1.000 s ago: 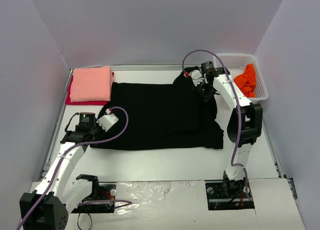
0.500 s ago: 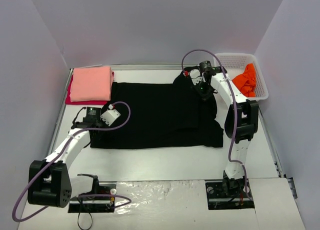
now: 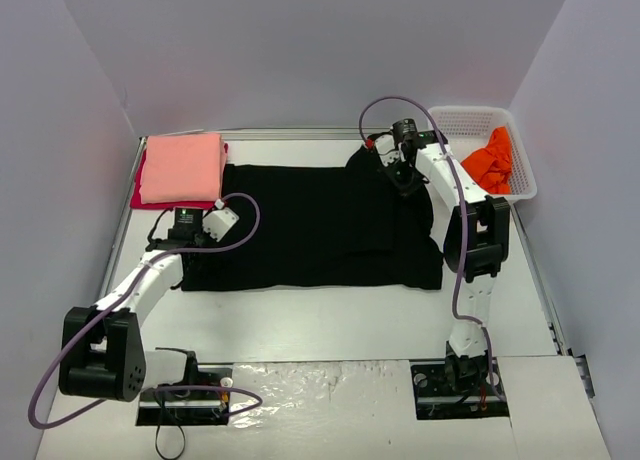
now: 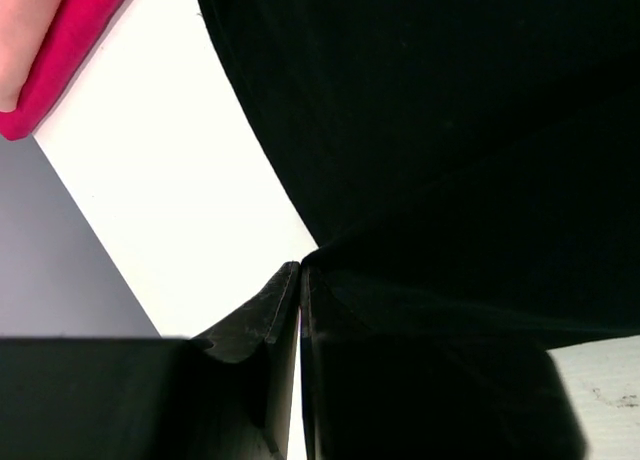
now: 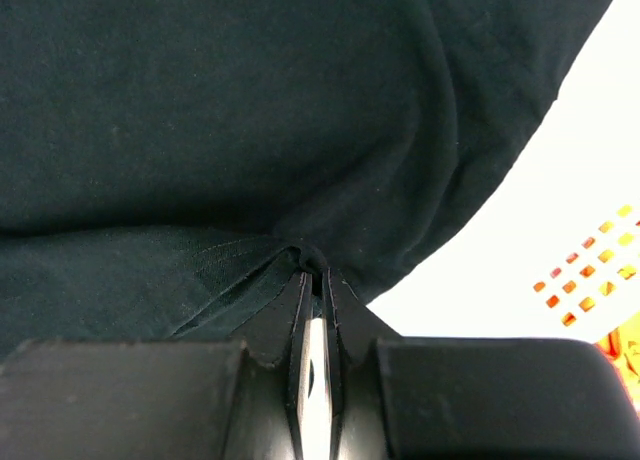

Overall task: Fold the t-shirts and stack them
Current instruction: Fold the flattened tshirt in 1/3 of the way

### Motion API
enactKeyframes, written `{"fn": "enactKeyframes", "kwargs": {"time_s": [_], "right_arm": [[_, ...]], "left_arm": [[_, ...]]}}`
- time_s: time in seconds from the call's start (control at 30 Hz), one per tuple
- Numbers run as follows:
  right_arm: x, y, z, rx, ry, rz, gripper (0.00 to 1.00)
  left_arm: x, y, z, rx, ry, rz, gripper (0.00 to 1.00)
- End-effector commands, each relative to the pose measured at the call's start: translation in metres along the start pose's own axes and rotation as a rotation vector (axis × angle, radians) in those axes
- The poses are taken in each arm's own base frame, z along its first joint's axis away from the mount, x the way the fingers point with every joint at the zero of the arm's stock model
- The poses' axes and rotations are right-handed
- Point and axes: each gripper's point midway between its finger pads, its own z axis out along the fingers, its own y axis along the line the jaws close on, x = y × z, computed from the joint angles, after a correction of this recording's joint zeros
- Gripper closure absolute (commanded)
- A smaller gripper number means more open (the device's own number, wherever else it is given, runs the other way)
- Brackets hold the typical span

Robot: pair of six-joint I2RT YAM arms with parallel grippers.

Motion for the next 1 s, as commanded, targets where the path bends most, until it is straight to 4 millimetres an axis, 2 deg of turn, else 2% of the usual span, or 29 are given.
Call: {"fn": "enactKeyframes", "kwargs": {"time_s": [0.0, 0.17, 0.2, 0.3, 0.37, 0.47, 0.53, 0.57, 0.6, 0.63, 0.7, 0.73, 0.77, 0.8, 0.83, 0.87, 0.97], "right_arm": [[-0.006, -0.007, -0.004, 0.047, 0.006, 0.001, 1.00], [-0.007, -0.006, 0.004, 0.050, 0.019, -0.001, 1.00], [-0.008, -0.006, 0.005, 0.056, 0.021, -0.002, 1.00], [-0.011, -0.007, 0.005, 0.077, 0.022, 0.003, 0.74], [-0.013, -0.012, -0.001, 0.106, 0.009, 0.013, 0.66], [-0.011, -0.016, -0.017, 0.137, -0.017, 0.020, 0.59], [-0.007, -0.016, -0.026, 0.149, -0.025, 0.019, 0.58], [-0.007, -0.017, -0.040, 0.164, -0.050, 0.017, 0.58], [0.002, -0.016, -0.051, 0.172, -0.054, 0.020, 0.58], [0.010, -0.012, -0.044, 0.159, -0.028, 0.016, 0.58], [0.028, -0.005, -0.055, 0.157, -0.022, 0.012, 0.58], [0.035, -0.002, -0.059, 0.155, -0.019, 0.012, 0.57], [0.039, 0.000, -0.071, 0.163, -0.039, 0.011, 0.57], [0.057, 0.007, -0.065, 0.147, -0.003, 0.010, 0.57], [0.062, 0.011, -0.075, 0.147, -0.019, 0.010, 0.57], [0.080, 0.019, -0.069, 0.129, 0.019, 0.003, 0.57], [0.101, 0.030, -0.074, 0.120, 0.032, -0.001, 0.57]], "left_arm": [[-0.015, 0.015, 0.000, -0.038, -0.026, -0.029, 0.95], [-0.010, 0.008, 0.011, -0.003, 0.009, -0.029, 0.79], [-0.010, 0.007, 0.011, 0.002, 0.011, -0.029, 0.68], [-0.010, 0.010, 0.011, -0.012, 0.009, -0.028, 0.52], [-0.011, 0.014, 0.008, -0.031, 0.009, -0.033, 0.46], [-0.012, 0.016, -0.001, -0.040, 0.000, -0.026, 0.43], [-0.007, 0.014, -0.005, -0.032, 0.005, -0.015, 0.43], [-0.006, 0.013, -0.008, -0.032, 0.006, -0.008, 0.43], [-0.001, 0.010, -0.011, -0.026, 0.009, 0.002, 0.43], [0.001, 0.008, -0.013, -0.022, 0.008, 0.010, 0.43], [0.005, 0.004, -0.019, -0.015, -0.001, 0.027, 0.43], [0.013, -0.005, -0.019, 0.015, 0.012, 0.038, 0.43], [0.014, -0.006, -0.023, 0.019, 0.002, 0.057, 0.43], [0.020, -0.013, -0.024, 0.049, 0.007, 0.081, 0.43], [0.027, -0.019, -0.024, 0.066, 0.020, 0.095, 0.44], [0.028, -0.022, -0.027, 0.075, 0.011, 0.107, 0.49], [0.039, -0.036, -0.027, 0.128, 0.014, 0.154, 0.59]]}}
